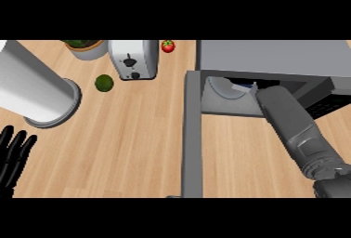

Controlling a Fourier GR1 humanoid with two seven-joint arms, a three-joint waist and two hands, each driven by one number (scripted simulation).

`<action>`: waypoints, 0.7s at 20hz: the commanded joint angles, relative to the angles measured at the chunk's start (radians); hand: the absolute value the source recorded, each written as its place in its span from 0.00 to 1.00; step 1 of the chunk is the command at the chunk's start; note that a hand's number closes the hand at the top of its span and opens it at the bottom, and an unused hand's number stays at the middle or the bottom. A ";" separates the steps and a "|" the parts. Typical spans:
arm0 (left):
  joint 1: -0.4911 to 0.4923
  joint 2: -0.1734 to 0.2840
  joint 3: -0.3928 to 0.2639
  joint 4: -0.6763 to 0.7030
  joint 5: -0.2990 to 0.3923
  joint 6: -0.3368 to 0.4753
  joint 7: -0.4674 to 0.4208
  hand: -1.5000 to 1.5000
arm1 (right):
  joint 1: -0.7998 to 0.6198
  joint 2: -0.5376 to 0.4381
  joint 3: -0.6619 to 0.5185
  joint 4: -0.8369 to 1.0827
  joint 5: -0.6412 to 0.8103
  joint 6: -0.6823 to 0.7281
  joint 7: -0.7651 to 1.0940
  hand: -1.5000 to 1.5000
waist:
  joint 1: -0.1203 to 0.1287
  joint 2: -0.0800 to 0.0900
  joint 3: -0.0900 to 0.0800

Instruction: Pick up the milk, place it into the microwave and close the microwave

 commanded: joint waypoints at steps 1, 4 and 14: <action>0.015 -0.010 -0.004 -0.022 -0.015 0.000 -0.010 0.00 | -0.009 -0.020 -0.020 -0.026 -0.013 -0.013 -0.028 0.00 | -0.009 -0.008 -0.001; 0.018 -0.033 -0.039 0.017 -0.028 -0.004 -0.024 0.00 | 0.039 -0.043 -0.051 -0.031 -0.038 -0.010 -0.084 0.00 | -0.007 -0.003 -0.001; 0.042 -0.029 -0.038 -0.035 -0.024 -0.002 0.029 0.00 | 0.034 -0.068 -0.103 -0.045 -0.096 0.223 -0.102 0.00 | -0.025 -0.012 -0.001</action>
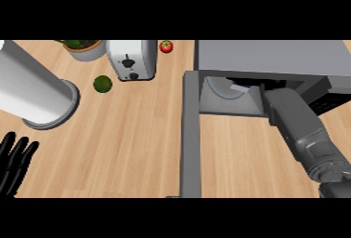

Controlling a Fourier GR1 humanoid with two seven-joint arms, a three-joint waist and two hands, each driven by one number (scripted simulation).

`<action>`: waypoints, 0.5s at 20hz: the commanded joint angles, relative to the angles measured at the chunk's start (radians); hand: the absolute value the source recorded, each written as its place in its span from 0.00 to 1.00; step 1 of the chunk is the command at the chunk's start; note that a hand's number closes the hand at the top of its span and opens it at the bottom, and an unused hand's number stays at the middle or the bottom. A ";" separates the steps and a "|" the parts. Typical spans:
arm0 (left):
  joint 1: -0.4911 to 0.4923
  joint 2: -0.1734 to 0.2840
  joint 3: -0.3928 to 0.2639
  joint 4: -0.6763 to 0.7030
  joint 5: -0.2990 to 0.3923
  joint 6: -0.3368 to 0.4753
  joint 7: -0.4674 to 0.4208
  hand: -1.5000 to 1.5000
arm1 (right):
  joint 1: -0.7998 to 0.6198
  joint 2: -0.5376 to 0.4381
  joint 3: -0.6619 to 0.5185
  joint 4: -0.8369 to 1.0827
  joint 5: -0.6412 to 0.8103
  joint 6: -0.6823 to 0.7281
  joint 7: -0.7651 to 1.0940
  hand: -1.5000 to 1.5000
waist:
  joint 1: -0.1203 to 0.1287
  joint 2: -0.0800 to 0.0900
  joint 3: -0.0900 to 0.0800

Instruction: Pick up the milk, place it into the microwave and close the microwave

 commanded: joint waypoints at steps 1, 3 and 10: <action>0.010 -0.018 -0.009 0.047 -0.027 0.006 -0.043 0.00 | 0.045 -0.049 -0.033 -0.038 -0.042 0.127 -0.042 0.00 | -0.036 -0.018 -0.001; 0.032 -0.018 -0.069 -0.005 -0.046 0.044 -0.016 0.00 | 0.037 -0.037 -0.048 -0.044 -0.059 0.145 -0.044 0.00 | -0.028 -0.016 -0.001; 0.024 -0.018 -0.091 0.046 -0.050 0.064 -0.038 0.00 | 0.157 -0.037 -0.058 -0.084 -0.094 0.322 -0.088 0.00 | -0.061 -0.026 -0.002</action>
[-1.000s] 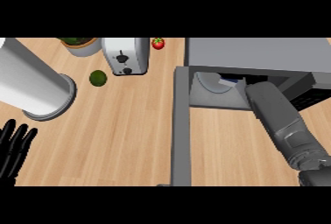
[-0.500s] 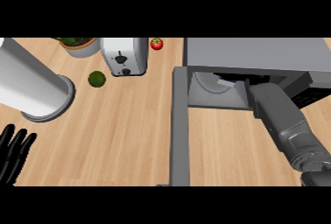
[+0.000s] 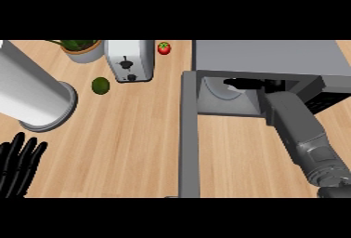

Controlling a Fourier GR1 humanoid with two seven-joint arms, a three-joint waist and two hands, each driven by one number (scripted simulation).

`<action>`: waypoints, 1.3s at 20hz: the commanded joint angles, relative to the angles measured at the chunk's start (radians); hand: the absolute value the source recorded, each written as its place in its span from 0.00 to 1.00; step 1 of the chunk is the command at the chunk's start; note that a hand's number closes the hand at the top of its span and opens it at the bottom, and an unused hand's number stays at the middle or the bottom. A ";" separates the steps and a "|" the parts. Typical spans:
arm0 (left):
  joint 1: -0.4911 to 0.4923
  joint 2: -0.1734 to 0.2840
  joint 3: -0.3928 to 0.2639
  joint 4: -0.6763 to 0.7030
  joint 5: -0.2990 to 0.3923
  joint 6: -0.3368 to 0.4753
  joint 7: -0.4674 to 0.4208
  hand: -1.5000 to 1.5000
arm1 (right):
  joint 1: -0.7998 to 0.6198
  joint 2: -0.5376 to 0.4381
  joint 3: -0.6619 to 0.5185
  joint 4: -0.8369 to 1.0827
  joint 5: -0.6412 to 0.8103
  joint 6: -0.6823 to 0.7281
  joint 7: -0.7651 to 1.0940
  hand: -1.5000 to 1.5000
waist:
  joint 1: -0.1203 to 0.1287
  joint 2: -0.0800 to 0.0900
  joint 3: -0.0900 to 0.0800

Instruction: Pick up the milk, place it into the microwave and close the microwave

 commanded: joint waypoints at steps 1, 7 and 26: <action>-0.019 -0.002 -0.002 -0.001 0.001 0.007 0.017 0.00 | 0.159 0.003 -0.011 -0.034 -0.030 0.099 -0.109 0.00 | -0.059 -0.017 0.008; 0.039 -0.003 -0.067 -0.031 -0.021 0.029 0.008 0.00 | 0.220 0.029 -0.008 -0.059 -0.038 0.080 -0.071 0.00 | -0.049 -0.016 0.008; 0.032 0.074 -0.122 0.061 0.086 -0.145 -0.010 0.00 | 0.732 0.182 0.073 -0.392 -0.135 0.403 -0.204 0.00 | -0.068 -0.020 0.006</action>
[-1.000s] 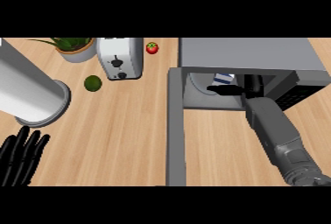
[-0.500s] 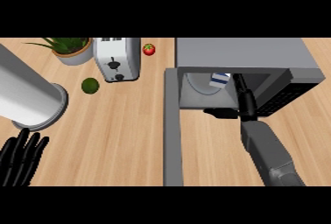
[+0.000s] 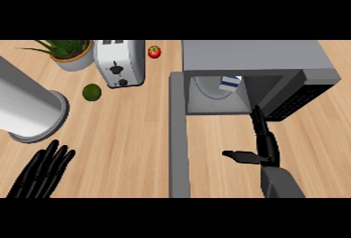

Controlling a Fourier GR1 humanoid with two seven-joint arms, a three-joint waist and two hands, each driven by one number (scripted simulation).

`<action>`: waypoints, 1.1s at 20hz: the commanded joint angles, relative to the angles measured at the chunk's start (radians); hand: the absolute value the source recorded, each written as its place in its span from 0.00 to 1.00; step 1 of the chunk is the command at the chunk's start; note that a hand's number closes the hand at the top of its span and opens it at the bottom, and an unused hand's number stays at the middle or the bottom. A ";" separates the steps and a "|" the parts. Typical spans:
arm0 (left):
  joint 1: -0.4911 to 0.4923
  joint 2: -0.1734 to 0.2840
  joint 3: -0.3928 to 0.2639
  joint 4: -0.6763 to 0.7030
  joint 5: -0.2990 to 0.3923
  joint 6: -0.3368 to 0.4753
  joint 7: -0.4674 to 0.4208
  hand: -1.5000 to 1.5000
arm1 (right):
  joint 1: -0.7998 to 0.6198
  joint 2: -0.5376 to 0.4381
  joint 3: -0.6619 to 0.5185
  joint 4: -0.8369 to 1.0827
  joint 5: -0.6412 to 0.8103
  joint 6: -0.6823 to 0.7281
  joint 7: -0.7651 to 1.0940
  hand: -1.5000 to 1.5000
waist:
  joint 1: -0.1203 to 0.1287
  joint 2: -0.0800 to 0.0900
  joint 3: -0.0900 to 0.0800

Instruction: Pick up the milk, place it into the microwave and close the microwave

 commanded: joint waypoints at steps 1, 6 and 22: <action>-0.039 0.010 -0.081 0.016 -0.019 -0.036 0.040 0.00 | 0.129 0.049 0.040 -0.104 -0.020 0.075 -0.011 0.00 | -0.005 0.002 0.001; -0.114 0.017 -0.092 0.107 -0.118 -0.054 -0.033 1.00 | 0.301 0.007 0.065 -0.237 -0.044 0.172 -0.077 0.00 | 0.008 0.006 0.001; -0.402 -0.019 -0.296 0.466 -0.236 -0.119 0.035 1.00 | 0.706 -0.043 0.117 -0.702 -0.110 0.280 -0.014 0.00 | -0.001 0.009 0.001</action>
